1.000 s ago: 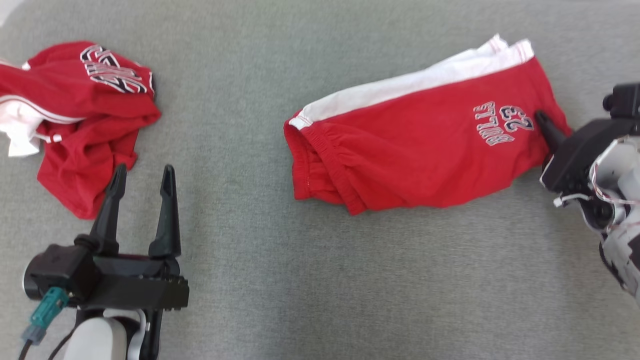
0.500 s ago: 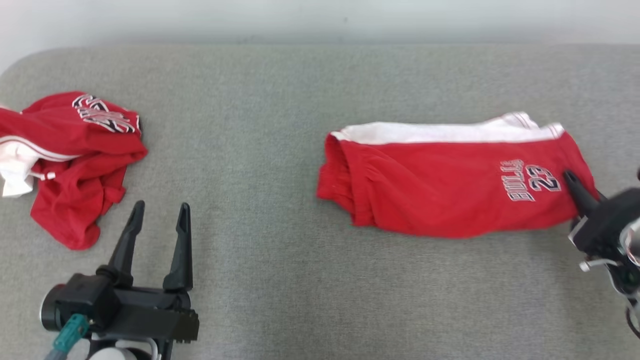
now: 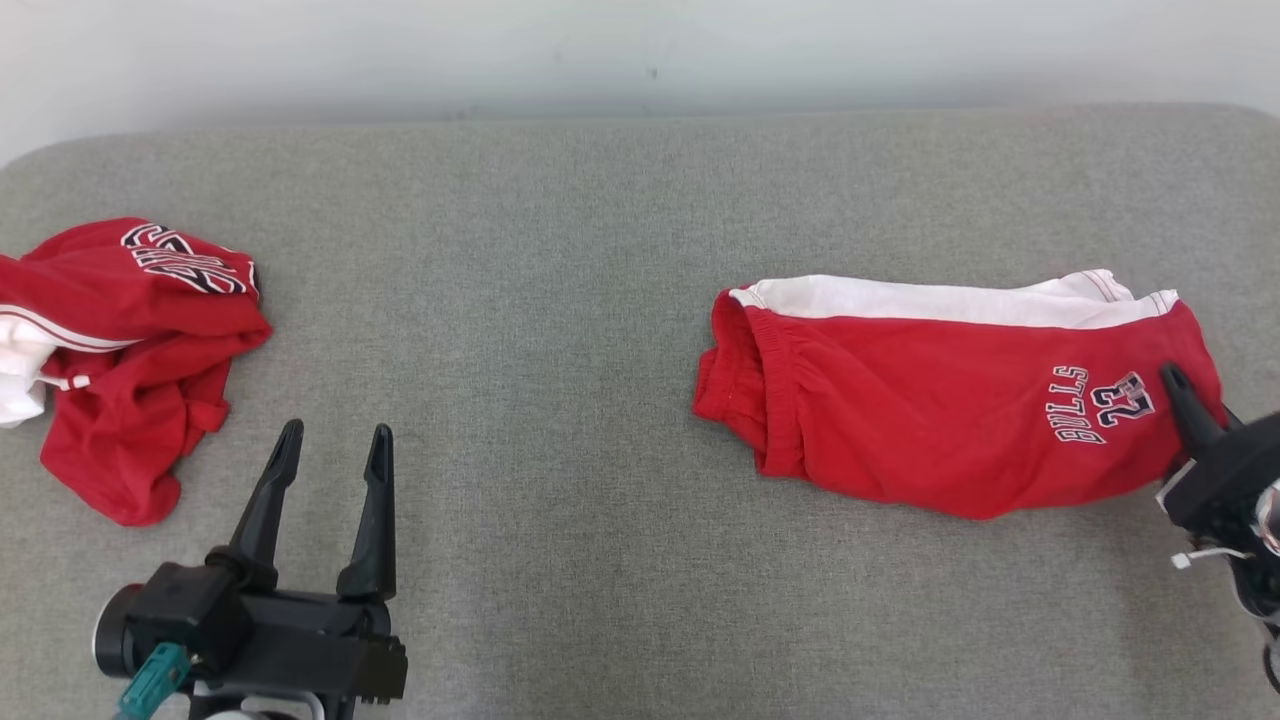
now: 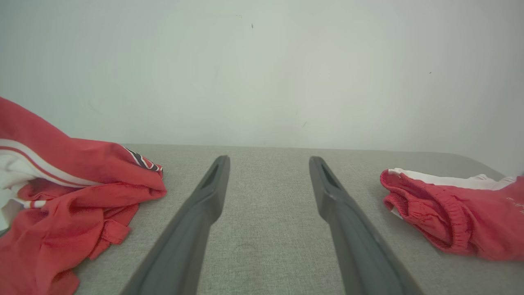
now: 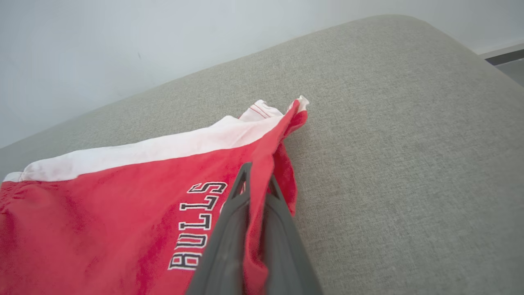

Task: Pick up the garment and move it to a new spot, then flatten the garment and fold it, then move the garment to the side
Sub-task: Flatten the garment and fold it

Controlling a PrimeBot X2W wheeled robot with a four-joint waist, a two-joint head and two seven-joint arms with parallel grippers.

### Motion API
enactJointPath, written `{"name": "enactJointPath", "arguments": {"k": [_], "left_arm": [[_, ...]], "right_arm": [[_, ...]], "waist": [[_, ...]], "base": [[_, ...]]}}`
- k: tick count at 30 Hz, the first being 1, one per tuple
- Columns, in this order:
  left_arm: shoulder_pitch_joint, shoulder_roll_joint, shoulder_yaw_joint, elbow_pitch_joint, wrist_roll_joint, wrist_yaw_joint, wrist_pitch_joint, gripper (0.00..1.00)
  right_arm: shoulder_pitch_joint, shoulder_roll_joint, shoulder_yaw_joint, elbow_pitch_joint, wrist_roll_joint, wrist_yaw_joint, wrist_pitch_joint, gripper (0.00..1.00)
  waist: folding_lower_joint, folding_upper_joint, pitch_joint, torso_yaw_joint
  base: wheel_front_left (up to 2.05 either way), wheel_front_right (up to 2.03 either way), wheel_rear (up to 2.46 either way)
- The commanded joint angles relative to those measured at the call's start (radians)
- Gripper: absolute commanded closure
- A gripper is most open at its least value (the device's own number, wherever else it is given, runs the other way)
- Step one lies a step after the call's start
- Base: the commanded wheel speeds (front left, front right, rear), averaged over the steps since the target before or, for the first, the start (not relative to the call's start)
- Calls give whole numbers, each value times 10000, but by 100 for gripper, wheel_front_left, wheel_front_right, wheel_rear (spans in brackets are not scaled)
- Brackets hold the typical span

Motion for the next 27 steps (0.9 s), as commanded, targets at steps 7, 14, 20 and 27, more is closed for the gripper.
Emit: {"name": "enactJointPath", "arguments": {"k": [7, 14, 20, 27], "left_arm": [[362, 36, 92, 78, -155, 18, -4, 0], [538, -7, 135, 118, -219, 17, -4, 0], [626, -80, 88, 139, -246, 17, -4, 0], [514, -149, -42, 249, -287, 16, -4, 0]], "right_arm": [[-443, 437, 207, -611, -445, -25, -528, 100], [-552, 833, 597, -1899, -900, -25, -696, 100], [-352, 1307, 879, -2748, -1326, -25, -586, 100], [-19, 2319, 1312, -2516, -1950, -25, -230, 100]], "waist": [[0, 0, -400, -17], [0, 0, -709, 96], [0, 0, -808, 351], [0, 0, -748, 899]], "base": [[0, 0, 0], [0, 0, 0], [0, 0, 0], [0, 0, 0]]}}
